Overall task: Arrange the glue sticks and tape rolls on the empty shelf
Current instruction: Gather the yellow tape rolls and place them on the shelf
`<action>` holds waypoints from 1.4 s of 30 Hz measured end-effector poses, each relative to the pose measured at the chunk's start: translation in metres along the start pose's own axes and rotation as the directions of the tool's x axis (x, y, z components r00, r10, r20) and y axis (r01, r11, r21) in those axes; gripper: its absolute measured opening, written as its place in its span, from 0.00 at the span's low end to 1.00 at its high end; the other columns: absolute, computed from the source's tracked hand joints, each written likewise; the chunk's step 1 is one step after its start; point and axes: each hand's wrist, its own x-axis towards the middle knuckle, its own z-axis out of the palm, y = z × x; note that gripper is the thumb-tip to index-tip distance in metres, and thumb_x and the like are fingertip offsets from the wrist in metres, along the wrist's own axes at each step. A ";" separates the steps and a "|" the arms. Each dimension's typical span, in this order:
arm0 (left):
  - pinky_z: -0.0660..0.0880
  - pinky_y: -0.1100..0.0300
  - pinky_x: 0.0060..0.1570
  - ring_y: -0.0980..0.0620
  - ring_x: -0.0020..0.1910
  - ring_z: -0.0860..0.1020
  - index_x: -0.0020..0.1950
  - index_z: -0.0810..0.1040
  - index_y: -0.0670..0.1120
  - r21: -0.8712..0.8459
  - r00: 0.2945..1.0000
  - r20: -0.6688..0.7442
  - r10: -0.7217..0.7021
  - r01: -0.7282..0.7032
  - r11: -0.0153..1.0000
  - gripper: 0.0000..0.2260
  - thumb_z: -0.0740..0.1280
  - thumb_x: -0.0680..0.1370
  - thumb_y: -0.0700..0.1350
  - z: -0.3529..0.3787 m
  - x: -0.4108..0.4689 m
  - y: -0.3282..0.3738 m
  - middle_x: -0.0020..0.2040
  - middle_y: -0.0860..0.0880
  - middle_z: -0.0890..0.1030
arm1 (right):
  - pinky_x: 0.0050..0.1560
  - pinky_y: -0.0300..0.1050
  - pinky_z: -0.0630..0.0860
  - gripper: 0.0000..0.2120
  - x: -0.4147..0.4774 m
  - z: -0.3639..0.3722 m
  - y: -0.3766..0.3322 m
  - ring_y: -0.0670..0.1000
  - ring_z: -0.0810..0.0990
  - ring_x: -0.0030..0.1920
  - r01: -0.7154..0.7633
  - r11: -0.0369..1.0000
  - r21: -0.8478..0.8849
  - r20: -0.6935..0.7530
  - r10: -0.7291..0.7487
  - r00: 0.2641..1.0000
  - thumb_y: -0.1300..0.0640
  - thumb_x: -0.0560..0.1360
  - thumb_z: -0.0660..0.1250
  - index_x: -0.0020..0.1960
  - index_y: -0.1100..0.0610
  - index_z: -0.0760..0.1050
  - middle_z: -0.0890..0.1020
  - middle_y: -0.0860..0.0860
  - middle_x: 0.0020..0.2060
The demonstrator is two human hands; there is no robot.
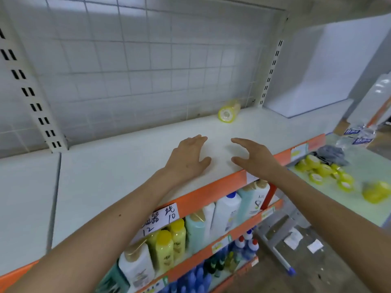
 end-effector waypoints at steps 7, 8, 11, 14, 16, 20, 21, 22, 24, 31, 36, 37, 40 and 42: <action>0.58 0.53 0.70 0.48 0.74 0.54 0.75 0.56 0.49 0.016 1.000 -0.012 0.022 -0.022 1.000 0.27 0.61 0.78 0.51 0.016 0.094 0.006 0.76 0.50 0.57 | 0.70 0.40 0.56 0.28 0.065 -0.008 0.057 0.47 0.60 0.72 0.010 0.989 -0.147 0.034 -0.005 0.999 0.54 0.75 0.64 0.72 0.48 0.58 0.60 0.46 0.73; 0.59 0.53 0.70 0.48 0.74 0.55 0.74 0.56 0.49 0.016 1.000 -0.012 0.021 -0.021 1.000 0.27 0.61 0.78 0.51 0.017 0.103 0.007 0.75 0.51 0.58 | 0.69 0.40 0.56 0.29 0.073 -0.010 0.063 0.47 0.59 0.72 0.011 0.986 -0.165 0.035 -0.005 0.999 0.54 0.75 0.64 0.72 0.47 0.56 0.59 0.45 0.73; 0.61 0.54 0.69 0.48 0.73 0.57 0.74 0.57 0.49 0.035 1.000 0.001 0.015 -0.015 0.999 0.27 0.61 0.78 0.51 0.023 0.127 0.006 0.75 0.51 0.60 | 0.68 0.41 0.59 0.32 0.097 -0.019 0.081 0.47 0.56 0.73 0.037 0.976 -0.214 0.020 -0.034 0.999 0.55 0.75 0.63 0.73 0.45 0.51 0.56 0.44 0.74; 0.62 0.54 0.68 0.49 0.73 0.58 0.74 0.58 0.49 0.031 1.000 0.003 -0.011 0.011 0.999 0.26 0.61 0.77 0.51 0.027 0.144 0.003 0.74 0.51 0.61 | 0.67 0.43 0.62 0.34 0.122 -0.024 0.094 0.48 0.55 0.73 0.089 0.961 -0.262 -0.013 -0.096 0.995 0.54 0.74 0.64 0.73 0.44 0.50 0.55 0.44 0.74; 0.63 0.54 0.68 0.48 0.72 0.59 0.74 0.58 0.49 0.031 0.999 0.001 -0.034 0.034 0.999 0.26 0.61 0.77 0.51 0.031 0.153 0.000 0.74 0.51 0.61 | 0.66 0.43 0.62 0.35 0.142 -0.026 0.102 0.48 0.54 0.73 0.133 0.947 -0.291 0.005 -0.137 0.991 0.55 0.74 0.64 0.74 0.44 0.49 0.54 0.44 0.74; 0.63 0.52 0.68 0.47 0.72 0.60 0.73 0.59 0.48 0.053 0.994 -0.033 -0.103 0.104 0.993 0.26 0.62 0.77 0.50 0.036 0.162 -0.004 0.73 0.51 0.63 | 0.69 0.43 0.58 0.38 0.184 -0.020 0.116 0.49 0.50 0.74 0.238 0.918 -0.317 0.083 -0.223 0.971 0.61 0.73 0.64 0.74 0.46 0.48 0.50 0.44 0.75; 0.63 0.52 0.68 0.47 0.71 0.60 0.73 0.59 0.48 0.052 0.990 -0.051 -0.130 0.132 0.990 0.26 0.62 0.77 0.51 0.037 0.165 -0.005 0.73 0.50 0.63 | 0.70 0.42 0.55 0.38 0.195 -0.019 0.119 0.50 0.49 0.74 0.278 0.906 -0.321 0.100 -0.259 0.961 0.62 0.72 0.65 0.74 0.46 0.48 0.50 0.45 0.75; 0.63 0.52 0.68 0.47 0.71 0.61 0.73 0.59 0.48 0.053 0.986 -0.063 -0.156 0.159 0.986 0.26 0.62 0.77 0.51 0.037 0.168 -0.006 0.73 0.50 0.64 | 0.71 0.43 0.52 0.39 0.205 -0.018 0.121 0.50 0.49 0.75 0.317 0.890 -0.329 0.116 -0.296 0.948 0.63 0.72 0.65 0.74 0.46 0.48 0.50 0.46 0.75; 0.63 0.52 0.67 0.47 0.71 0.61 0.73 0.59 0.48 0.057 0.975 -0.077 -0.209 0.214 0.975 0.26 0.62 0.77 0.51 0.039 0.176 -0.006 0.72 0.50 0.64 | 0.73 0.45 0.50 0.40 0.224 -0.016 0.127 0.51 0.48 0.75 0.385 0.849 -0.362 0.146 -0.356 0.923 0.63 0.71 0.66 0.74 0.46 0.48 0.51 0.47 0.75; 0.65 0.51 0.66 0.45 0.69 0.65 0.72 0.61 0.48 0.057 0.931 -0.162 -0.326 0.339 0.939 0.26 0.63 0.76 0.50 0.040 0.184 -0.013 0.71 0.48 0.66 | 0.58 0.55 0.71 0.30 0.259 -0.015 0.121 0.64 0.76 0.55 0.593 0.737 -0.325 0.104 -0.596 0.797 0.62 0.59 0.77 0.60 0.61 0.74 0.78 0.61 0.55; 0.64 0.51 0.66 0.44 0.69 0.64 0.73 0.60 0.47 0.059 0.844 -0.255 -0.473 0.501 0.863 0.26 0.63 0.77 0.50 0.022 0.148 -0.031 0.72 0.47 0.65 | 0.57 0.47 0.68 0.30 0.261 0.004 0.081 0.59 0.75 0.56 0.655 0.702 -0.281 0.145 -0.643 0.752 0.55 0.63 0.74 0.63 0.52 0.71 0.75 0.56 0.57; 0.64 0.51 0.66 0.45 0.70 0.63 0.73 0.60 0.47 0.059 0.823 -0.274 -0.497 0.531 0.846 0.26 0.63 0.77 0.50 0.017 0.137 -0.035 0.72 0.47 0.65 | 0.56 0.46 0.69 0.31 0.259 0.009 0.070 0.58 0.74 0.56 0.664 0.700 -0.262 0.153 -0.649 0.745 0.54 0.63 0.73 0.65 0.51 0.70 0.73 0.54 0.58; 0.65 0.51 0.66 0.45 0.70 0.64 0.73 0.60 0.46 0.040 0.751 -0.332 -0.570 0.615 0.787 0.26 0.63 0.77 0.49 0.002 0.092 -0.049 0.71 0.47 0.66 | 0.53 0.43 0.69 0.31 0.247 0.023 0.030 0.54 0.71 0.59 0.696 0.691 -0.196 0.179 -0.672 0.718 0.51 0.65 0.71 0.66 0.46 0.66 0.70 0.50 0.60; 0.64 0.52 0.67 0.46 0.70 0.63 0.73 0.60 0.46 0.024 0.701 -0.357 -0.617 0.668 0.744 0.26 0.63 0.77 0.49 -0.007 0.055 -0.056 0.72 0.48 0.65 | 0.52 0.44 0.70 0.31 0.232 0.034 -0.004 0.53 0.70 0.59 0.728 0.667 -0.157 0.203 -0.700 0.685 0.49 0.66 0.71 0.67 0.44 0.65 0.69 0.49 0.61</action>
